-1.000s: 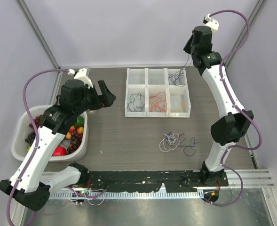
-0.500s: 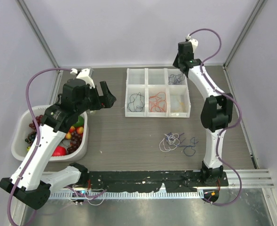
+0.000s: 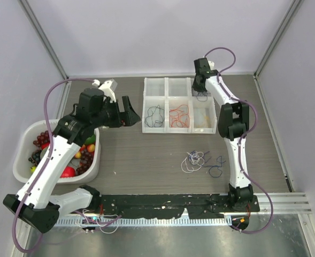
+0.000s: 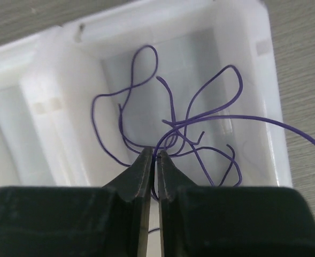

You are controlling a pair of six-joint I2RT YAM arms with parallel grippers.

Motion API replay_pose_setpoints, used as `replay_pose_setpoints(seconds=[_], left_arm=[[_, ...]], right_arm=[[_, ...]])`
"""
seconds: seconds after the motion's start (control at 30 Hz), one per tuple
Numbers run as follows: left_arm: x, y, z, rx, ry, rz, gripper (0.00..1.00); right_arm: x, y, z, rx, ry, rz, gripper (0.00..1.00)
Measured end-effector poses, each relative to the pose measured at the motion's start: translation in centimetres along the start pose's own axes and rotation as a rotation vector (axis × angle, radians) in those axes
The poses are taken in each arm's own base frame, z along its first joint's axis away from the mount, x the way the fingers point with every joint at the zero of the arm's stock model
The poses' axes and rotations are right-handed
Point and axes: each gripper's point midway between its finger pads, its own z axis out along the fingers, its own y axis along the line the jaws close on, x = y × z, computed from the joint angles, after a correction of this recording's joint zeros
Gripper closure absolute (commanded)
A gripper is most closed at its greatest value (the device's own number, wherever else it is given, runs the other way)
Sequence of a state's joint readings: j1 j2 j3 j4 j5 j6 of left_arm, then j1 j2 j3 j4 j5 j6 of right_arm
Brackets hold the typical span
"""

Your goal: Untangle the cables

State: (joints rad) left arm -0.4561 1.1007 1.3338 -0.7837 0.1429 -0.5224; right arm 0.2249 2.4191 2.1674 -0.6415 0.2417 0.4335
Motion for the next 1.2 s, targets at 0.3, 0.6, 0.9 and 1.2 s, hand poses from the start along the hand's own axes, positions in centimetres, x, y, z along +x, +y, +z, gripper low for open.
replay_pose_setpoints(seconds=[0.3,0.6,0.9,1.2], left_arm=[[4.4,0.1,1.8,0.045,0.152,-0.099,0.11],[10.0,-3.2,4.4,0.104,0.288,-0.037,0.23],[18.6,-8.0,10.4,0.209,0.438,0.188,0.39],[26.7,-7.9,17.7,0.171,0.618,0.341,0.39]], right_arm=[[-4.7,1.3,-4.4,-0.037,-0.051,0.014,0.38],[-4.5,-1.0,-14.2,-0.033,-0.024,0.010,0.32],[6.7,-6.1,-28.4,-0.234,-0.002,0.025,0.32],[21.6,-10.8,-29.9,-0.279,0.232,0.087,0.33]])
